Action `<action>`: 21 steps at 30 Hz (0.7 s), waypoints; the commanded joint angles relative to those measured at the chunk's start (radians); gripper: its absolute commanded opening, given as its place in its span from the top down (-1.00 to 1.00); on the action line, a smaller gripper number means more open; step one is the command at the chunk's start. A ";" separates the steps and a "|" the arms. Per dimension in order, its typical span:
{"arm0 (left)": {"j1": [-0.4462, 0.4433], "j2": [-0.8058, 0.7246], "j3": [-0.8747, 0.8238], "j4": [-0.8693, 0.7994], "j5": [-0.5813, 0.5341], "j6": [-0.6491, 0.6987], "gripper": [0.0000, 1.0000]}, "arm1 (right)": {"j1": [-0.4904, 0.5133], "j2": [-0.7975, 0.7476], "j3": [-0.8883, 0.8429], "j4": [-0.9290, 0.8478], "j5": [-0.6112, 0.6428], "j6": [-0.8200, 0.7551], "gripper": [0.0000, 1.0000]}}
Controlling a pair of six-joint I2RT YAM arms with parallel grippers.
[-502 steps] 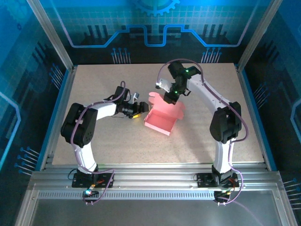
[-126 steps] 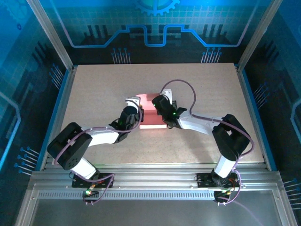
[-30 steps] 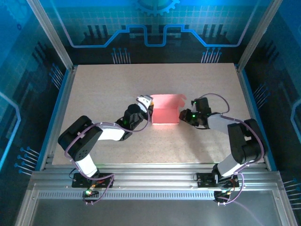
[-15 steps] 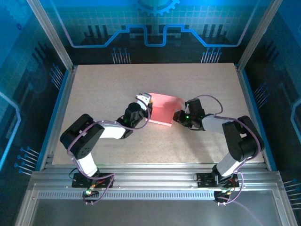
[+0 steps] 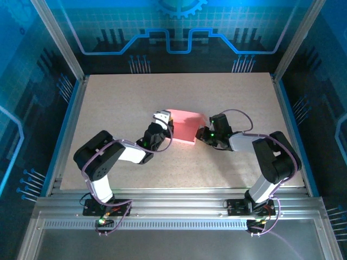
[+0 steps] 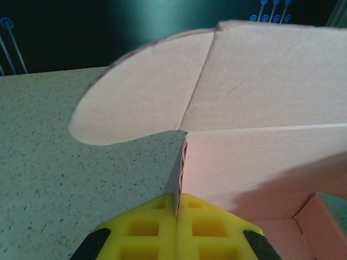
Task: Fold the paper box
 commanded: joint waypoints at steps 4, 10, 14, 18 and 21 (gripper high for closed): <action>-0.051 0.068 -0.077 0.070 0.066 -0.093 1.00 | 0.034 0.022 0.020 0.003 0.010 0.010 0.43; -0.062 0.148 -0.145 0.266 0.037 -0.122 1.00 | 0.034 0.018 0.024 -0.001 0.011 0.006 0.43; -0.075 0.186 -0.162 0.321 0.029 -0.109 1.00 | 0.035 0.018 0.023 0.000 0.010 0.005 0.43; -0.082 0.215 -0.175 0.357 0.009 -0.106 1.00 | 0.035 0.006 0.024 -0.006 0.011 0.000 0.42; -0.082 0.197 -0.173 0.341 0.003 -0.102 1.00 | 0.037 -0.024 0.014 -0.024 0.022 -0.013 0.35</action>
